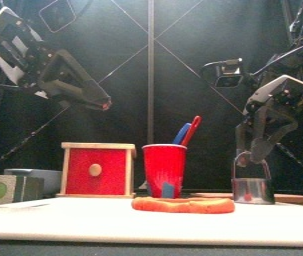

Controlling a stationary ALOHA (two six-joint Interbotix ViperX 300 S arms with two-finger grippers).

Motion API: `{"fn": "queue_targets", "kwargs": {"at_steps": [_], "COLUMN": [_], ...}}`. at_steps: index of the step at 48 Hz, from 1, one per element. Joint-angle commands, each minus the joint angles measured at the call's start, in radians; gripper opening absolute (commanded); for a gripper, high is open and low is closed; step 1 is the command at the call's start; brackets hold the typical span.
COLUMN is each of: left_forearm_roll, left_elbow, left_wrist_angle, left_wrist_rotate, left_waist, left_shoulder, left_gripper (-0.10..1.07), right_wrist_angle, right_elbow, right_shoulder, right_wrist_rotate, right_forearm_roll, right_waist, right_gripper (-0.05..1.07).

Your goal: Place cookie cutter onto plate

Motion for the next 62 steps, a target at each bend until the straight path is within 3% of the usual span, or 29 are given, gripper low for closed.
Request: {"fn": "queue_targets", "kwargs": {"at_steps": [1,21,34,49,56,62], "left_forearm_roll": [0.002,0.002,-0.012,-0.012,-0.012,-0.012], "left_elbow": [-0.023,-0.02,-0.018,-0.018,-0.02,-0.023], "left_wrist_angle": [-0.006,-0.006,-0.006,-0.006,-0.006,-0.006], "left_wrist_rotate": [0.0,0.0,0.0,0.0,0.0,0.0], "left_waist": [0.003,0.006,0.006,0.009,0.009,0.015], "left_shoulder": [0.002,0.003,0.005,0.008,0.012,0.017], "left_gripper": [0.58,0.58,0.58,0.58,0.58,0.58], "right_wrist_angle": [-0.003,0.002,0.112,0.176,0.152,0.087], "right_elbow": [-0.028,-0.034,-0.031,0.037,0.097,0.15], "right_shoulder": [-0.003,0.0,-0.141,-0.342,-0.357,-0.345], "right_wrist_rotate": [0.002,0.0,-0.003,-0.012,-0.012,-0.012], "right_forearm_roll": [0.002,0.003,-0.026,-0.233,-0.35,-0.38], "right_waist": [-0.002,0.003,-0.02,-0.227,-0.345,-0.453], "right_gripper": [0.86,0.51,0.46,0.46,0.46,0.46]}}
